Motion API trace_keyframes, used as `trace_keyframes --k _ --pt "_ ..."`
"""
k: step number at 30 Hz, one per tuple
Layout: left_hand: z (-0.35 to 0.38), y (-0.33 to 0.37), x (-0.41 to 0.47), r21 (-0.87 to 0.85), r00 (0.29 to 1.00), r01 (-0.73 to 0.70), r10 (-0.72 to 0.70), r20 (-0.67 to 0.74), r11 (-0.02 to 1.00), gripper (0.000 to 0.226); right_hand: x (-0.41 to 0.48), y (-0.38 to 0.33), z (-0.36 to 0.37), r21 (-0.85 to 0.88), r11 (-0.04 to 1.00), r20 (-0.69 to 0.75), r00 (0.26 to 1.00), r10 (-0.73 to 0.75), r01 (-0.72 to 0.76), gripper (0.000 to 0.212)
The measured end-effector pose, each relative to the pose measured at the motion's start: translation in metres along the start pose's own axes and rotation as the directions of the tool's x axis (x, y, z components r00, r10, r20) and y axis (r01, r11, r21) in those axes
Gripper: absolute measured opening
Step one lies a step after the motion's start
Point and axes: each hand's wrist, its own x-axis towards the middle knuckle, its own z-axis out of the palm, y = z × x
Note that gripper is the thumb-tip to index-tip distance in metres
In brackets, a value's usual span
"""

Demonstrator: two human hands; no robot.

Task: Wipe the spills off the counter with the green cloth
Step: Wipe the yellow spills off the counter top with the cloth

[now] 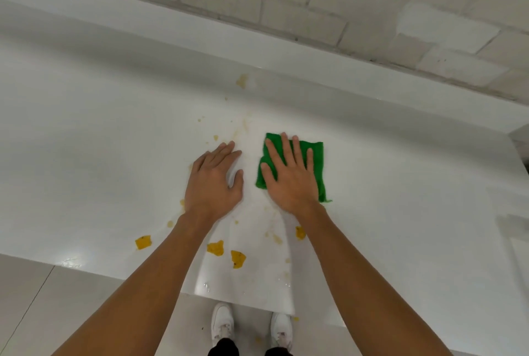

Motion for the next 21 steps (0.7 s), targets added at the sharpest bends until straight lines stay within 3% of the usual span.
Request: trace_keyframes --k 4,7,10,12,14,18,21 --pt "0.001 -0.002 0.000 0.002 1.000 -0.007 0.007 -0.021 1.000 0.052 -0.032 0.031 0.001 -0.025 0.969 -0.022 0.969 -0.247 0.246 0.063" --pt "0.003 -0.002 0.000 0.014 1.000 -0.011 0.012 -0.021 1.000 0.053 -0.020 0.054 -0.008 -0.029 0.996 -0.005 0.996 -0.087 0.086 0.065" --pt "0.002 -0.002 0.000 0.023 1.000 -0.012 0.013 -0.023 1.000 0.053 0.006 0.031 -0.008 -0.001 0.995 0.019 0.995 0.096 -0.096 0.067" --pt "0.003 -0.002 0.000 0.028 1.000 -0.010 0.011 -0.029 1.000 0.053 0.008 0.007 -0.004 0.006 0.998 0.026 0.997 0.066 -0.066 0.067" --pt "0.003 -0.002 0.000 0.023 0.999 -0.009 0.010 -0.031 1.000 0.053 -0.008 -0.008 0.002 -0.001 0.998 0.010 0.998 -0.057 0.057 0.067" --pt "0.002 -0.003 -0.003 0.024 0.999 -0.017 0.017 -0.029 1.000 0.053 -0.044 0.014 0.005 -0.022 0.966 -0.031 0.966 -0.258 0.258 0.063" --pt "0.000 -0.002 -0.003 0.026 1.000 -0.007 0.007 -0.017 1.000 0.054 -0.038 0.047 -0.002 -0.040 0.985 -0.014 0.985 -0.171 0.170 0.065"
